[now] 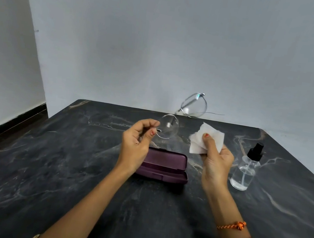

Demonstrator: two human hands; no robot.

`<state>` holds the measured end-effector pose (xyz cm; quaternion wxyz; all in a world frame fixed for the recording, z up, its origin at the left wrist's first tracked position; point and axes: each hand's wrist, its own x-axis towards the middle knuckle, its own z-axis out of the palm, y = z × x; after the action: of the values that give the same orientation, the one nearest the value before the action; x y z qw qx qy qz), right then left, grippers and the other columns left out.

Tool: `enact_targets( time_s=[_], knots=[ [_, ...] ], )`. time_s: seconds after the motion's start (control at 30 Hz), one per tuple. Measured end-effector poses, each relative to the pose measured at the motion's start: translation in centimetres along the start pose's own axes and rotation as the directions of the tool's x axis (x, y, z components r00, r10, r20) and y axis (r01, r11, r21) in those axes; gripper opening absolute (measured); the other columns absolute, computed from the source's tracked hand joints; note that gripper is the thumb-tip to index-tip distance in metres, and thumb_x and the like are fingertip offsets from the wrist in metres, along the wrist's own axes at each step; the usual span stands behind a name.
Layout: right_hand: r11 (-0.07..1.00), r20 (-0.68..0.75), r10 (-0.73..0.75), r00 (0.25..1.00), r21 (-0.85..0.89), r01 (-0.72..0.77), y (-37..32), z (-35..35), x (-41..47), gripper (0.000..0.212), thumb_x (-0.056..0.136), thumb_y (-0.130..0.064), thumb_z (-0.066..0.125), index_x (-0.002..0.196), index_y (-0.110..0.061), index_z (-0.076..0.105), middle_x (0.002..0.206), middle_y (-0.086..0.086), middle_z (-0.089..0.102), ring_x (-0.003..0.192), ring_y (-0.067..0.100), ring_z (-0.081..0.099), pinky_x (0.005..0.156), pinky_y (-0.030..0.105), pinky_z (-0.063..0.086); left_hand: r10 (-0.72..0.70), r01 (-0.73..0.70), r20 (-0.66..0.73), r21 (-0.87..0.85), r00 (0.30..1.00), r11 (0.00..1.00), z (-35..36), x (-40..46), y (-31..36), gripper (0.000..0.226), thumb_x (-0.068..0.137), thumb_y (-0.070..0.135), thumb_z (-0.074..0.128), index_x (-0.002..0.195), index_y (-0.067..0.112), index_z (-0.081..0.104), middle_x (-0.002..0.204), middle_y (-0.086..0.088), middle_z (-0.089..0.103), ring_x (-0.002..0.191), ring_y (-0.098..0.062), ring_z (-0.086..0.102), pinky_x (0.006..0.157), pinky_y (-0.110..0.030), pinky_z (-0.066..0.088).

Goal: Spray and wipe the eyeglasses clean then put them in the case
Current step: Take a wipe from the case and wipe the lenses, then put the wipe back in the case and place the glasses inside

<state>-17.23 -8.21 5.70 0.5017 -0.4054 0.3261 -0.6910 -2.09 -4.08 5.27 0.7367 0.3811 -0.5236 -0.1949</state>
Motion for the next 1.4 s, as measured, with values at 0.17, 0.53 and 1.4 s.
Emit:
enact_targets(
  time_s=[0.17,0.53,1.4],
  knots=[
    [0.981,-0.029,-0.013,0.999,-0.192,0.007,0.3,-1.4,1.2,0.02,0.087,-0.009,0.056,0.068,-0.014,0.06,0.065,-0.003,0.061,0.06,0.005,0.059,0.05,0.009,0.047,0.028,-0.021,-0.117,0.059,0.993,0.998,-0.6,0.4,-1.1,0.032,0.083,-0.005,0.053,0.087,0.027,0.057,0.088,0.008,0.06,0.082,0.006,0.059,0.078,-0.01,0.049],
    [0.832,-0.08,0.064,0.995,-0.547,-0.097,1.3,-3.7,2.9,0.018,0.083,-0.013,0.056,0.101,-0.013,0.057,0.097,0.007,0.061,0.089,0.024,0.061,0.071,0.042,0.056,0.036,-0.003,-0.192,0.168,0.981,0.986,-1.4,0.7,-2.3,0.028,0.084,-0.005,0.053,0.088,0.023,0.057,0.086,0.008,0.059,0.079,0.008,0.057,0.078,-0.01,0.048],
    [-0.108,0.247,-0.041,0.968,-0.964,0.242,3.7,-5.5,3.5,0.04,0.084,-0.01,0.052,0.124,-0.011,0.051,0.127,0.014,0.051,0.116,0.034,0.042,0.092,0.04,0.034,0.08,-0.048,-0.118,0.251,0.99,0.967,-1.3,0.3,-3.6,0.026,0.085,-0.006,0.05,0.095,0.016,0.057,0.087,0.008,0.058,0.081,0.009,0.057,0.076,-0.008,0.046]
  ],
)
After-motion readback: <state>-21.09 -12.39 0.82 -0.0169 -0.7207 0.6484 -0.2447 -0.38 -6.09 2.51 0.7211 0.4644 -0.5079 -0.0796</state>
